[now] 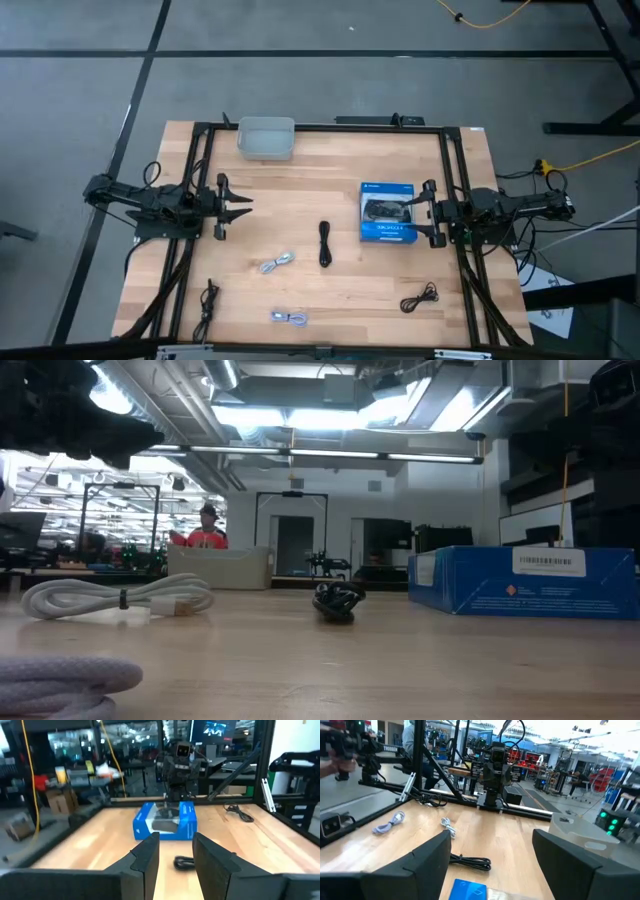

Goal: Pick and place USB-C Cables
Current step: Put the bottom black charger cable into the gray bin

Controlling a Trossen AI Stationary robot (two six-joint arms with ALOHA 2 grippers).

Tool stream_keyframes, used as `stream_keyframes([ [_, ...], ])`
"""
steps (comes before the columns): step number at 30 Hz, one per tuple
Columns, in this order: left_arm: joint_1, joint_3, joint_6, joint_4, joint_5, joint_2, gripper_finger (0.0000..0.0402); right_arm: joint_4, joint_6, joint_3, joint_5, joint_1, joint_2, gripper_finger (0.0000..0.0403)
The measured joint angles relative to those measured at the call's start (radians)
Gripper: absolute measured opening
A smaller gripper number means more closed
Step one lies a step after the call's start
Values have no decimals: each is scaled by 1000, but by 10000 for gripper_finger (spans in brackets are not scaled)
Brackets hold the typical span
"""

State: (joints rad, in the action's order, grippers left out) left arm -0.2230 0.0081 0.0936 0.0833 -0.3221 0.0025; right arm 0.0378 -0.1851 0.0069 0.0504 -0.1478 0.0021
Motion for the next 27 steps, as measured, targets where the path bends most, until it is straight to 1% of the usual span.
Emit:
stream_keyframes([
  [2,0,0,43,12,1,0,110,1,10,0,-1,0,0,283],
  [5,0,0,48,50,-8,0,110,1,112,0,1,0,0,283],
  [7,0,0,21,73,6,0,110,9,145,0,1,0,0,283],
  [10,0,0,-44,69,18,0,110,50,147,0,-4,0,0,283],
  [15,0,0,-161,69,24,0,110,176,183,0,-95,0,0,283],
  [19,0,0,-170,69,10,0,110,298,180,0,-202,0,0,283],
  [21,0,0,-177,69,-5,0,110,350,183,0,-231,0,0,283],
  [23,0,0,-193,68,-6,0,110,394,230,0,-209,0,0,283],
  [25,0,0,-195,67,-6,0,110,421,316,0,-179,0,0,283],
  [27,0,0,-196,66,-14,0,110,438,376,0,-175,0,1,283],
])
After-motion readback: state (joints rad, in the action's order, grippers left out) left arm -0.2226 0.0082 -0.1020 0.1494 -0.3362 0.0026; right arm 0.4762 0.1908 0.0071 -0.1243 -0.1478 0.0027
